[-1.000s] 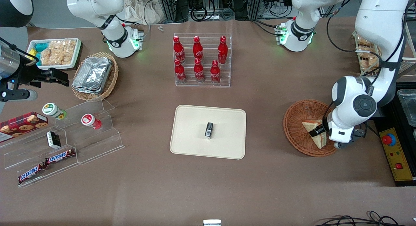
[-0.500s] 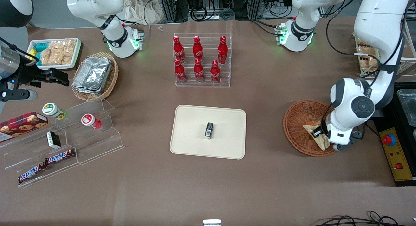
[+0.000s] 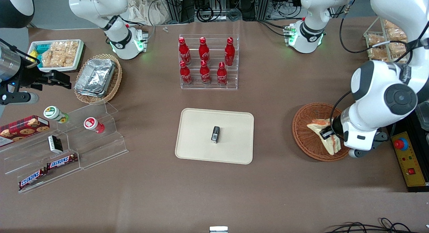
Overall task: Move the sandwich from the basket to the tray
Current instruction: 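Carry the held sandwich with the left gripper over to the white tray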
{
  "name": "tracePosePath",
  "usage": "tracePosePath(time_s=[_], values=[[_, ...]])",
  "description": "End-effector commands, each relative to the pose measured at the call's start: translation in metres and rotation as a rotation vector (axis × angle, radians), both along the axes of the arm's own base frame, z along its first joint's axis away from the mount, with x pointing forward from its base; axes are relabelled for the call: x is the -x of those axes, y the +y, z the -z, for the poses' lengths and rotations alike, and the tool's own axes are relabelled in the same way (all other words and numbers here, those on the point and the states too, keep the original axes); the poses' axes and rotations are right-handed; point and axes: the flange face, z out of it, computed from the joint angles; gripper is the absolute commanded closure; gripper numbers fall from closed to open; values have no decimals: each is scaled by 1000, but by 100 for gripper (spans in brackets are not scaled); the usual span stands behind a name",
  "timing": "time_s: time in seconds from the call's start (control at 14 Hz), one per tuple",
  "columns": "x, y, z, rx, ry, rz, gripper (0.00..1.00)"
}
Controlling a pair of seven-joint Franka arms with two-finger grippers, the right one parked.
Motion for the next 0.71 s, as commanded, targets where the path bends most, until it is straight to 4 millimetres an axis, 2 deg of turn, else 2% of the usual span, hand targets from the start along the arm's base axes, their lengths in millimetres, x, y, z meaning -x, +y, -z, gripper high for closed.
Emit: tracePosePath(time_s=[0.0, 0.14, 0.29, 0.5, 0.64], values=[[-8, -59, -16, 60, -12, 74, 100], [-2, -120, 10, 75, 12, 168, 100], [4, -173, 50, 82, 4, 253, 100], [22, -233, 134, 16, 17, 428, 100], [28, -256, 174, 25, 3, 485, 100]])
